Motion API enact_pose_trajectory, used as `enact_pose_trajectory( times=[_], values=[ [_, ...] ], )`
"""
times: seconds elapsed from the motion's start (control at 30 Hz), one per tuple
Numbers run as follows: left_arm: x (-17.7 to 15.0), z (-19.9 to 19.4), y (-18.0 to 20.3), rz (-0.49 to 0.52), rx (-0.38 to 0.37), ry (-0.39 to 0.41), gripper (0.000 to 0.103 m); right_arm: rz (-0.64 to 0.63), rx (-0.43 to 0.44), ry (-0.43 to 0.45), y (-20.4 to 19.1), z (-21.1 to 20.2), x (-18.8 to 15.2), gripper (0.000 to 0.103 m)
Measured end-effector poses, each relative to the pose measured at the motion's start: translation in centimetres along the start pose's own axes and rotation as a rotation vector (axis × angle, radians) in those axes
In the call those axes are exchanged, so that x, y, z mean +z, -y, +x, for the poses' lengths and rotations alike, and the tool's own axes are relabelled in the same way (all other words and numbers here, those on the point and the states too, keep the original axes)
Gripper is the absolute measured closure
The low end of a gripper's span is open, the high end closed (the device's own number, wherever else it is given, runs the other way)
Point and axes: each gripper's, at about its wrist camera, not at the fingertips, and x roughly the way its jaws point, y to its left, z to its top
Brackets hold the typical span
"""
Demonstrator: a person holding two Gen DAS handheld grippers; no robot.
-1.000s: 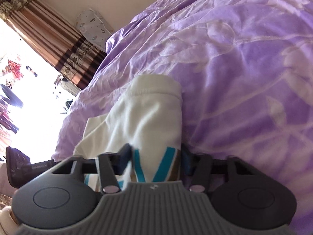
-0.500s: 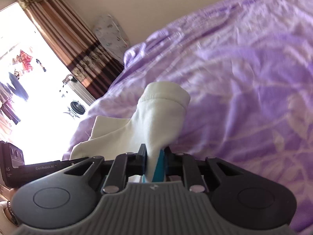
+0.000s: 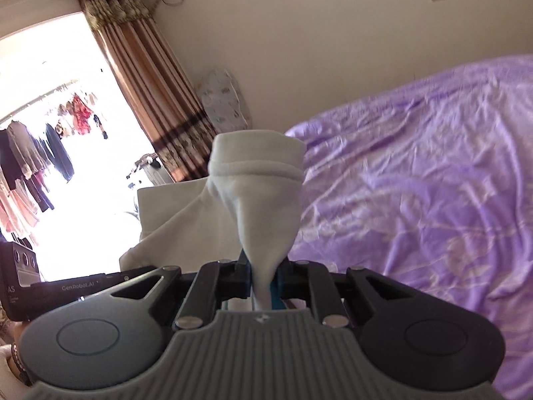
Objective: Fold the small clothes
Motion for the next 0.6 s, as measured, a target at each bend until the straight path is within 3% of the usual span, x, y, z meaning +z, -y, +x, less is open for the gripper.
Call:
enact_pose_trajectory(
  times=[0.33,0.6],
  values=[
    [-2.5,-6.4,4.6,-0.061,-0.071,0.020,0.080,-0.018,-0.027,0.040,-3.3,-12.4,-1.0,0.094],
    [-6.4,-4.8,4.3,-0.106,-0.056,-0.065,0.080,0.057,-0.069,-0.015,-1.1,-13.0,-4.7,0.094]
  ],
)
